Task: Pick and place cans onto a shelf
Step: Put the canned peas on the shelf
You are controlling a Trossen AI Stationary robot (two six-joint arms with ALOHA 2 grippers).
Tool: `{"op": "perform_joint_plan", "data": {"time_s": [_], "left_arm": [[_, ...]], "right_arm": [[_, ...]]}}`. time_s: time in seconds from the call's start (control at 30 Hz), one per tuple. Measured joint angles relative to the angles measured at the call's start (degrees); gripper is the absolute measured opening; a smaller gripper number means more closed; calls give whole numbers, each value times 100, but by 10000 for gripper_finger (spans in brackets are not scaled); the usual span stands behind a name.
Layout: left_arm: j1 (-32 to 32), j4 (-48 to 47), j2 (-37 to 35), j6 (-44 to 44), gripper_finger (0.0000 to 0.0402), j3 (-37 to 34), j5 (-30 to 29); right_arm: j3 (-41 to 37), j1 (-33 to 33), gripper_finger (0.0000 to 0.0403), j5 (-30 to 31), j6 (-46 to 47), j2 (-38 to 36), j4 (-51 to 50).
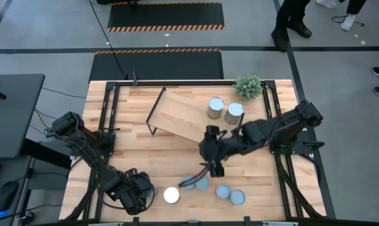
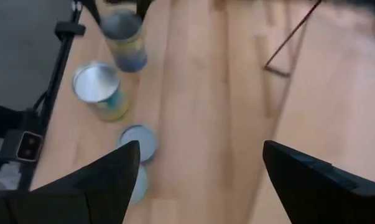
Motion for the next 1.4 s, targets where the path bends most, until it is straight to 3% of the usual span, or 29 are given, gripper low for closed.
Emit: {"op": "perform_joint_plan", "data": {"time_s": [0.17, 0.4, 1.13, 1.4], "left_arm": [[78, 19, -4, -18, 322, 0, 34], [267, -37, -4, 47, 394, -2, -102], [704, 130, -28, 638, 379, -4, 26], [860, 128, -31, 1115, 322, 2, 1]], "right_arm": [[-814, 82, 347, 55, 654, -336, 583], [-1648, 119, 347, 205, 883, -1049, 635], [-1721, 115, 347, 216, 821, -1161, 572], [-1721, 115, 347, 107, 796, -1165, 531]]}}
